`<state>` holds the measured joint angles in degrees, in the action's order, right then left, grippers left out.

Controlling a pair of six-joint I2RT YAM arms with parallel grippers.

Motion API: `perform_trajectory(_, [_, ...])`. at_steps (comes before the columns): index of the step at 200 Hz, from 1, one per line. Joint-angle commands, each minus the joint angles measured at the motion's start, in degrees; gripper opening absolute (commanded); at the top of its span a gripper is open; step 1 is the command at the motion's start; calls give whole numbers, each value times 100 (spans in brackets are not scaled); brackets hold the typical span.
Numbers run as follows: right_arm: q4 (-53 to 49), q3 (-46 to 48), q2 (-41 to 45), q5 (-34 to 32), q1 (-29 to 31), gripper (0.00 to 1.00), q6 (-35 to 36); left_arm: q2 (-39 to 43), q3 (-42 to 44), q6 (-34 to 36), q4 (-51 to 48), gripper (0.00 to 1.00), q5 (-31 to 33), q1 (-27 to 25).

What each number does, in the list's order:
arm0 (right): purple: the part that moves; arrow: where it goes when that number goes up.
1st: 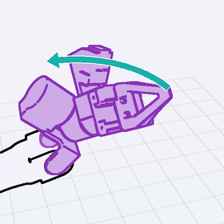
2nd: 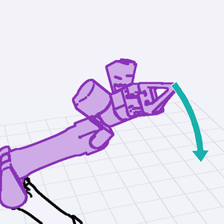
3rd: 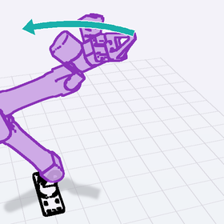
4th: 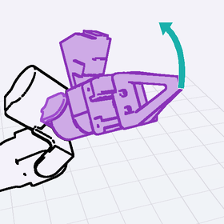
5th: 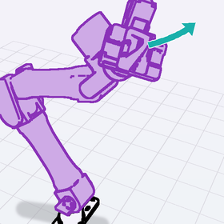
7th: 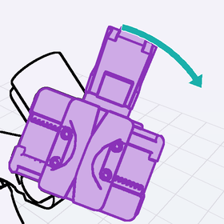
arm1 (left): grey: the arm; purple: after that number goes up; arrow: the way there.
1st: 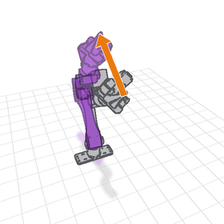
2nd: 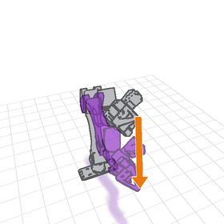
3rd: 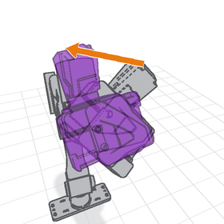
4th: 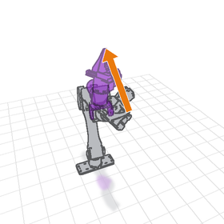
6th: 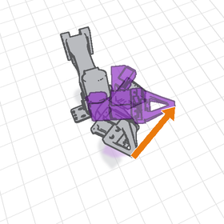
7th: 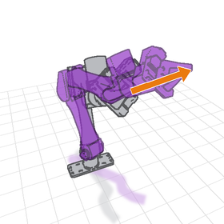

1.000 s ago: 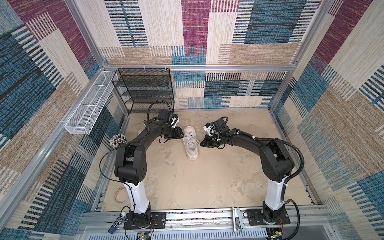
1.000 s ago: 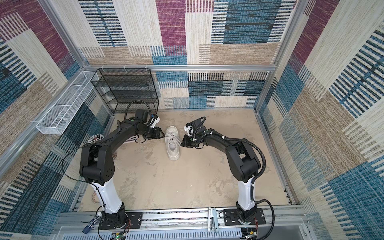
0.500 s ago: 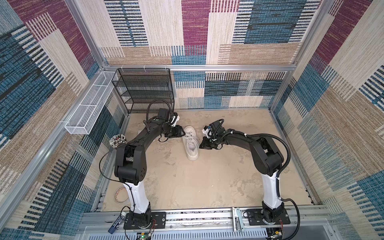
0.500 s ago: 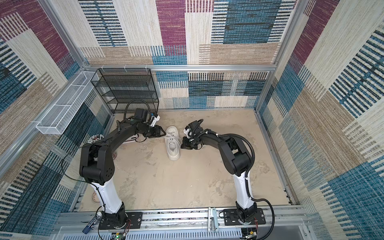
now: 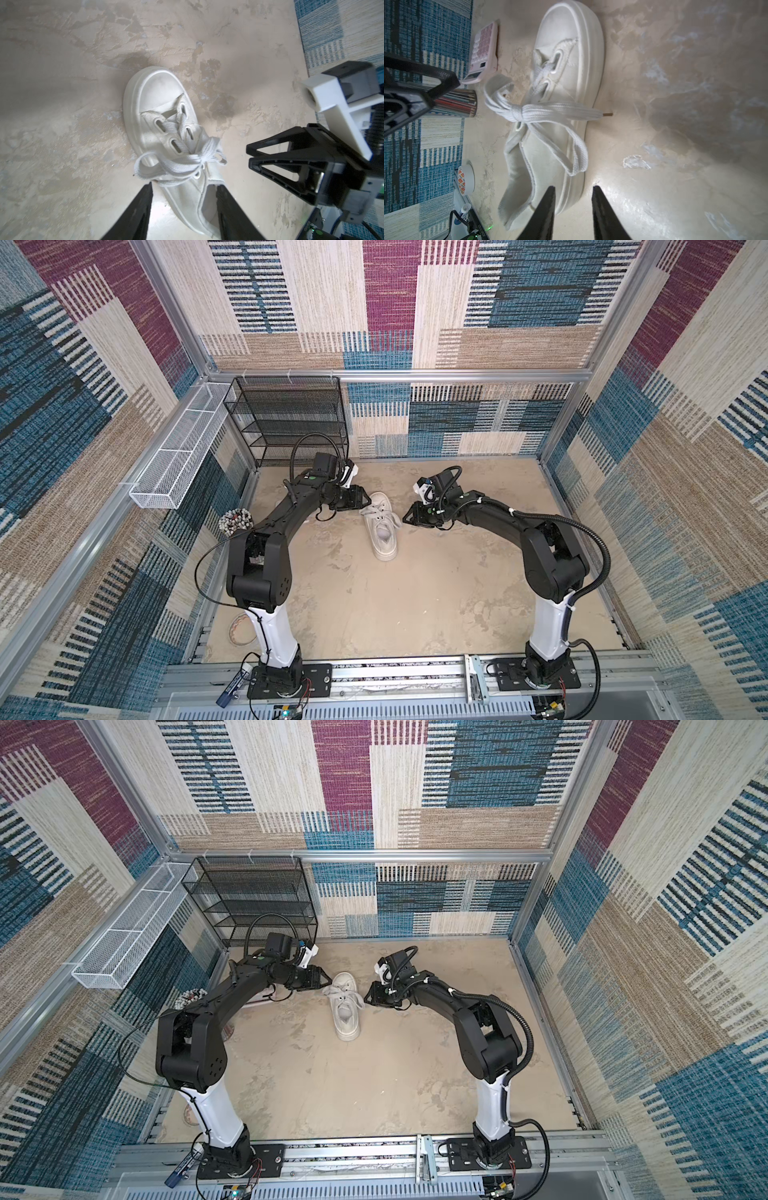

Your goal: Tie the shoes

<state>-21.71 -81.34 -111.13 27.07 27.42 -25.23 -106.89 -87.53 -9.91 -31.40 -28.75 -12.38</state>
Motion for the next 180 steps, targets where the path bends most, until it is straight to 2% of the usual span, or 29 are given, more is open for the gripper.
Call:
perform_trajectory(1, [328, -100, 112, 165, 2, 33, -64, 28, -52, -160, 185, 53, -262, -81])
perform_trajectory(40, [451, -26, 59, 115, -158, 33, -242, -198, -206, -361, 342, 53, -394, -445])
perform_trajectory(53, [588, 125, 130, 244, -290, 33, -304, -275, -219, -457, 462, 53, -656, -533])
perform_trajectory(74, [439, 99, 157, 203, -356, 33, -187, -564, -366, -494, 473, 52, -739, -623])
perform_trajectory(100, [362, 126, 218, 166, -401, 33, -140, -771, -424, -512, 300, 52, -499, -603])
perform_trajectory(110, [335, 109, 216, 166, -410, 33, -118, -786, -366, -535, 284, 52, -180, -570])
perform_trajectory(156, [212, 4, 213, 134, -453, 33, -12, -896, -211, -626, 298, 53, -44, -399])
perform_trajectory(180, [212, 12, 278, 80, -527, 34, 31, -943, -248, -559, 250, 53, -263, -300])
